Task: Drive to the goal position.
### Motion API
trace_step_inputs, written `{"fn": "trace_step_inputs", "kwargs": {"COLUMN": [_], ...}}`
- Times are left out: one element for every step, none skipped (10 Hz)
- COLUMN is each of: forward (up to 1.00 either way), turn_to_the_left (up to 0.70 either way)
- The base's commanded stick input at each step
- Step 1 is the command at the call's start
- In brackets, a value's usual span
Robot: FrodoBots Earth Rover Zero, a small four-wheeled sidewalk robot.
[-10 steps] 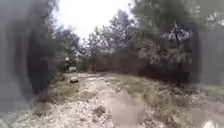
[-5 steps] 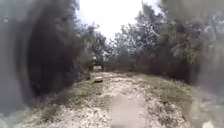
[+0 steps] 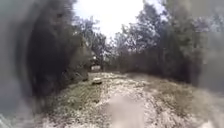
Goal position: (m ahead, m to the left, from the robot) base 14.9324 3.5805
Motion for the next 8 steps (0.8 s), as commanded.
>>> {"fn": "trace_step_inputs", "kwargs": {"forward": [0.7,0.7,0.7,0.7,0.7,0.7,0.7,0.7], "turn_to_the_left": [0.0,0.0,0.0,0.0,0.0,0.0,0.0,0.0]}}
